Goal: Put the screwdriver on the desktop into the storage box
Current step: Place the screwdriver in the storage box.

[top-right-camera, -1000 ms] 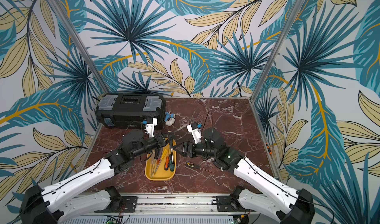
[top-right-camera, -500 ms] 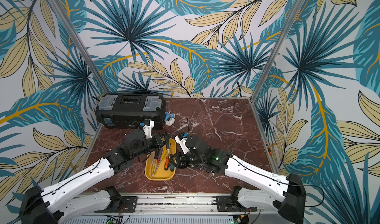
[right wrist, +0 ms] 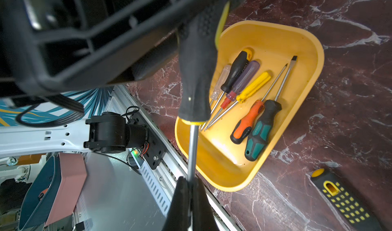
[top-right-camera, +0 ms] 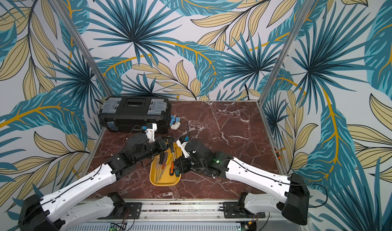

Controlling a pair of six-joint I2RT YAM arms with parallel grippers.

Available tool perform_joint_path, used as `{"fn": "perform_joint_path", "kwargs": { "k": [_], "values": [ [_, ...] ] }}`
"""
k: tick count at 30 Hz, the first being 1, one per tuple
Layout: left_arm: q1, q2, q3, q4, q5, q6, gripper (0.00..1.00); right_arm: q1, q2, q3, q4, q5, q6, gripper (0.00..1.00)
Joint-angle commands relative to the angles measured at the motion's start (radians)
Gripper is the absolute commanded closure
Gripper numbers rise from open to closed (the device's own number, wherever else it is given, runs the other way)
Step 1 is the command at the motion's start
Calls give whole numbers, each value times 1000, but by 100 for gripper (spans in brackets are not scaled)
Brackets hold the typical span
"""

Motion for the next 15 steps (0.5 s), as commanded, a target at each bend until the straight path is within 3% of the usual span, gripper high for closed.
{"fn": "perform_joint_path", "kwargs": {
  "k": [1, 4, 7, 9, 10, 15],
  "values": [
    [6, -30, -46, 93, 40, -23, 53, 5, -26, -33, 52, 21, 18, 100],
    [8, -40, -82, 185, 78, -35, 37, 2, -57, -63, 111, 17, 50, 100],
    [8, -41, -114, 300, 136, -35, 33, -11, -89, -101, 222, -14, 101, 100],
    [8, -40, -138, 399, 136, -35, 33, -23, -105, -126, 283, -44, 138, 100],
    [8, -41, -153, 446, 209, -55, 35, -32, -114, -145, 331, -67, 168, 100],
    [6, -45, -186, 568, 273, -72, 47, -81, -153, -218, 502, -142, 278, 100]
  ]
}}
